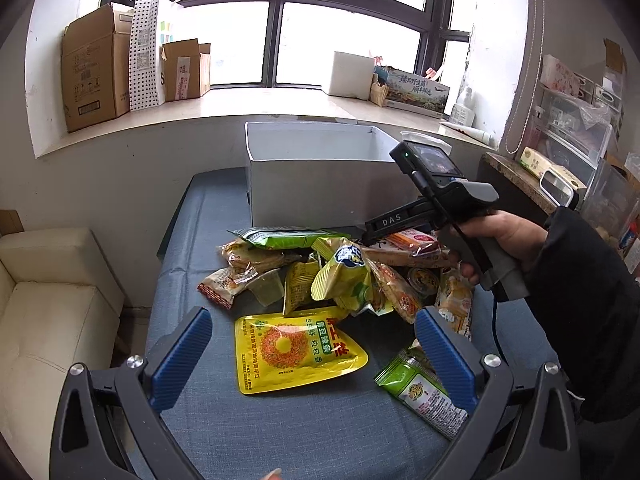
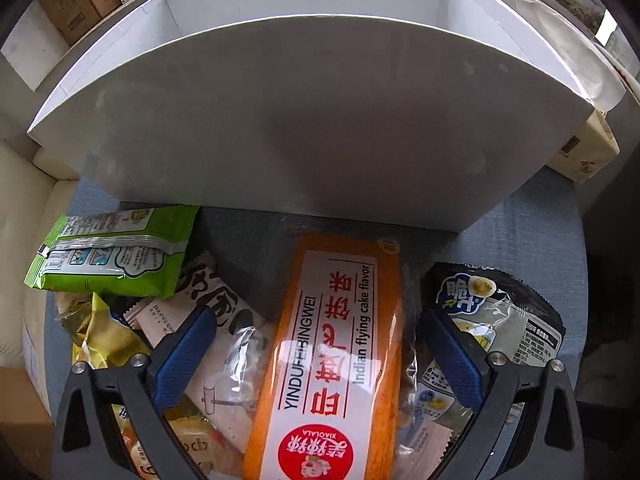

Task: Organize snacks
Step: 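Grasp the orange flying-cake pack with the right tool while the left tool grasps the yellow-green chip bag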

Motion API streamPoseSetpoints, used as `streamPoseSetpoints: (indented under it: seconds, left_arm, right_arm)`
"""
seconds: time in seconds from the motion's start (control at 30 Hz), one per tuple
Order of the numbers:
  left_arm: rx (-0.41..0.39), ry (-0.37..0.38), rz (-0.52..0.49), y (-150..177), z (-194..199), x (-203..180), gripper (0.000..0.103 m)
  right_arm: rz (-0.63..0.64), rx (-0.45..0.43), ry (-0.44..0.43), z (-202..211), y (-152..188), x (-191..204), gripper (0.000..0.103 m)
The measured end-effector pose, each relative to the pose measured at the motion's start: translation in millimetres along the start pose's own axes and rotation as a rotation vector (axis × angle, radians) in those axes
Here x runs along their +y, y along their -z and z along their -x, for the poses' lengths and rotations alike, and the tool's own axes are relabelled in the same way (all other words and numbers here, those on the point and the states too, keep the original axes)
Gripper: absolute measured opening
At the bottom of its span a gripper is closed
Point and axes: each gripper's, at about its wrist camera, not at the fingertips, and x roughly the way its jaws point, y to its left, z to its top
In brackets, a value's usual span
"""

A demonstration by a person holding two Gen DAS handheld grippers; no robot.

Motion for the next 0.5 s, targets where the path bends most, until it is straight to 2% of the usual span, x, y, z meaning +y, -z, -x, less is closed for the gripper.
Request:
streamPoseSetpoints:
  seconds: [0.07, 0.1, 0.17, 0.27, 0.4, 0.5]
  left_arm:
    - [0.015, 0.001, -0.004, 3, -4, 0, 0.103]
    - [0.020, 0.002, -0.005, 4, -5, 0, 0.103]
    - [0.035, 0.007, -0.004, 5, -9, 1, 0.103]
    - [0.042, 0.003, 0.003, 4, -13, 5, 0.103]
    - [0.068, 0.013, 0.030, 1, -21, 14, 0.103]
    - [0.100, 0.024, 0.010, 4, -33, 20, 0.103]
  right_arm:
    - [-0.026, -0.009, -0.028, 1, 2, -6, 0.089]
    - [-0.050, -0.011, -0.059, 4, 4, -11, 0.077]
    - [-0.062, -0.016, -0.079, 9, 6, -19, 0.068]
    - [-0.057, -0.034, -0.090, 20, 17, -23, 0.064]
    - [-0.058, -0.121, -0.133, 48, 38, -26, 0.064]
    - [-0.084, -0.191, -0.179, 74, 58, -33, 0.064]
